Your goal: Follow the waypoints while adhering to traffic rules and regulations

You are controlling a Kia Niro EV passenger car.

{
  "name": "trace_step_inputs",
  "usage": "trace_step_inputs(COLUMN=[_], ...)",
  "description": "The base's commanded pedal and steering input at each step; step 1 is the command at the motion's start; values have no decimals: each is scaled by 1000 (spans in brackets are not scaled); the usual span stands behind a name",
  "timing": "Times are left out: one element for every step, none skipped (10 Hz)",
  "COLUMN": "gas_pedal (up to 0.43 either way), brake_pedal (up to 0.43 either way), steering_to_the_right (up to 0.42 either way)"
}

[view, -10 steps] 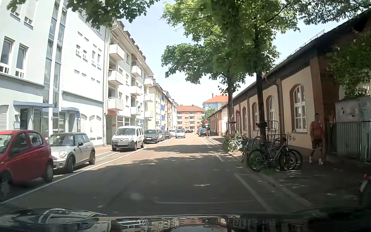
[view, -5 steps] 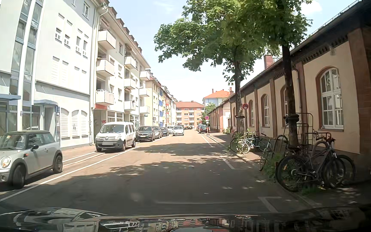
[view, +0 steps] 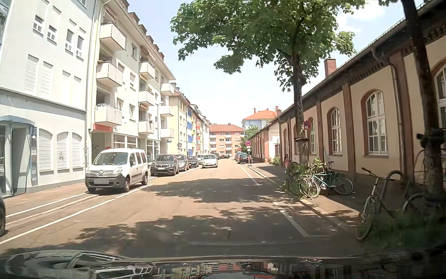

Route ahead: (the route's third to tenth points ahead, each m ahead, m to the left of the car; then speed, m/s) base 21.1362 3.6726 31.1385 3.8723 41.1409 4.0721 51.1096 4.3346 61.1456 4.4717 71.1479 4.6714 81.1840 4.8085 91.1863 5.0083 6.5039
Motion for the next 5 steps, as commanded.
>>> trace_step_inputs(gas_pedal=[67, 67, 67, 67, 67], brake_pedal=[0, 0, 0, 0, 0], steering_to_the_right=[15, 15, 15, 15, 15])
